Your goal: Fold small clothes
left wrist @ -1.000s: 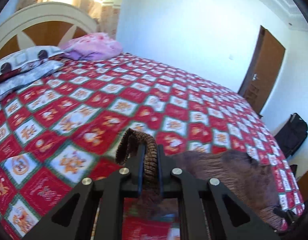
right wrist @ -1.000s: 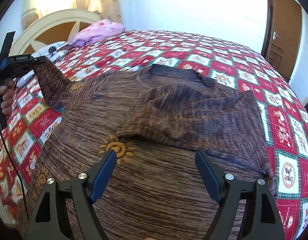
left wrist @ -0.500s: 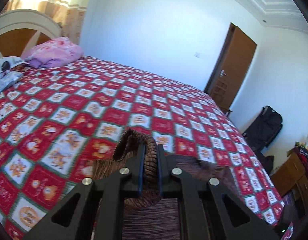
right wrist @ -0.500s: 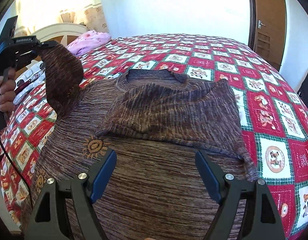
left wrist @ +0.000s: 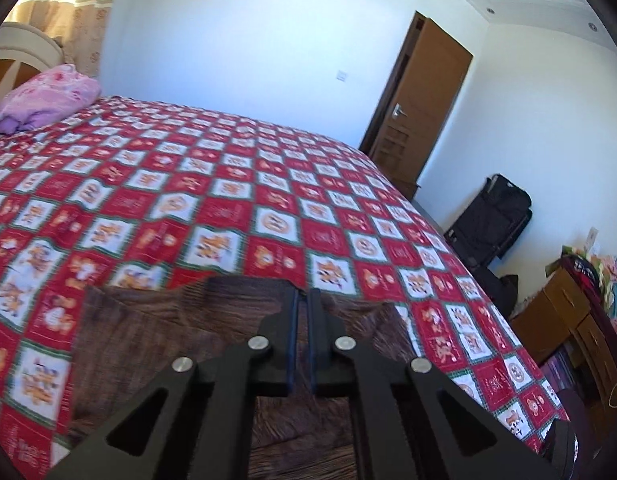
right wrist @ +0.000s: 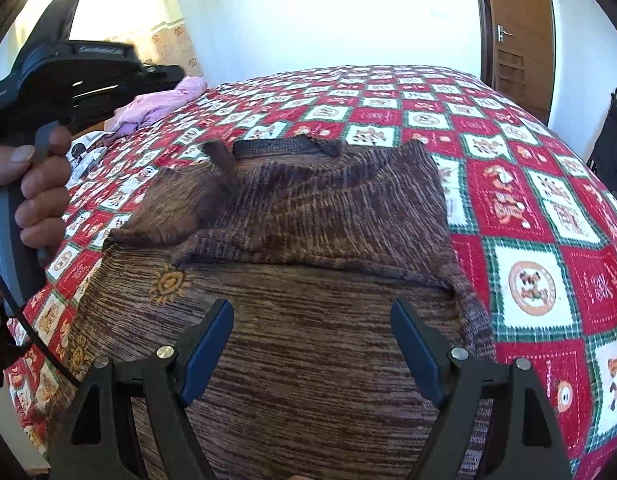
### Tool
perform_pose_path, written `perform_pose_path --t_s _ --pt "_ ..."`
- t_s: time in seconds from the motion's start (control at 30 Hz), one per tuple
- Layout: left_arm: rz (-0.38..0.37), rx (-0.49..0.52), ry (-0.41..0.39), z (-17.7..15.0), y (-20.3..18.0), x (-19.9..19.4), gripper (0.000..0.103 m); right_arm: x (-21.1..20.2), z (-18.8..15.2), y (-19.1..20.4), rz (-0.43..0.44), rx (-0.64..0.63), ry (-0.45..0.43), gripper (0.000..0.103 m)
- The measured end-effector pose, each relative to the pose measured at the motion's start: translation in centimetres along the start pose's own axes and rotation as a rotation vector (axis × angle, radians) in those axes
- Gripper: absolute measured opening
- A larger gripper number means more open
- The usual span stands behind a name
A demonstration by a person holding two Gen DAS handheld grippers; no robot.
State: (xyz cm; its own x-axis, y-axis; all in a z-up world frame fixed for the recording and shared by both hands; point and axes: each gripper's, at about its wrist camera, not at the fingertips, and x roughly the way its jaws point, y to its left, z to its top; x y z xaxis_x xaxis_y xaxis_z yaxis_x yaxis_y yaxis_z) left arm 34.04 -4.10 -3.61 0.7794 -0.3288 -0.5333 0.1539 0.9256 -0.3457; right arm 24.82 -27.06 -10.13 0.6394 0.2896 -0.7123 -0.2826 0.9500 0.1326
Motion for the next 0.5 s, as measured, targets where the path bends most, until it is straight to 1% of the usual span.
perform_pose_path --t_s 0.1,0.17,0.23,0.3,0.37,0.4,0.43,0.5 --pt "-0.021 0.021 0.056 -1.3 -1.5 1.6 0.005 0.4 -0.3 -0.3 -0.004 0.002 0.017 0.081" --pt "-0.021 0.047 0.064 -2.0 -2.1 1.8 0.005 0.3 -0.3 -0.4 0.001 -0.001 0.018 0.081" --pt "0.019 0.097 0.053 -2.7 -1.7 1.0 0.009 0.2 -0.3 -0.5 0.015 -0.001 0.015 0.081" --pt "0.047 0.121 0.051 -3.2 -0.2 0.1 0.014 0.1 -0.2 -0.5 0.024 -0.003 0.005 0.081" --pt "0.112 0.124 0.051 -3.6 2.2 -0.8 0.026 0.1 -0.1 -0.3 0.009 -0.016 0.0 0.081" --pt "0.149 0.115 0.047 -3.8 3.8 -1.4 0.04 0.1 -0.1 -0.2 0.005 -0.023 0.003 0.081" --pt "0.194 0.101 0.037 -3.9 5.7 -2.0 0.051 0.3 0.3 0.0 0.006 -0.035 0.01 0.081" --pt "0.271 0.077 0.027 -4.1 8.8 -2.4 0.051 0.4 1.3 0.3 0.023 -0.042 0.02 0.081"
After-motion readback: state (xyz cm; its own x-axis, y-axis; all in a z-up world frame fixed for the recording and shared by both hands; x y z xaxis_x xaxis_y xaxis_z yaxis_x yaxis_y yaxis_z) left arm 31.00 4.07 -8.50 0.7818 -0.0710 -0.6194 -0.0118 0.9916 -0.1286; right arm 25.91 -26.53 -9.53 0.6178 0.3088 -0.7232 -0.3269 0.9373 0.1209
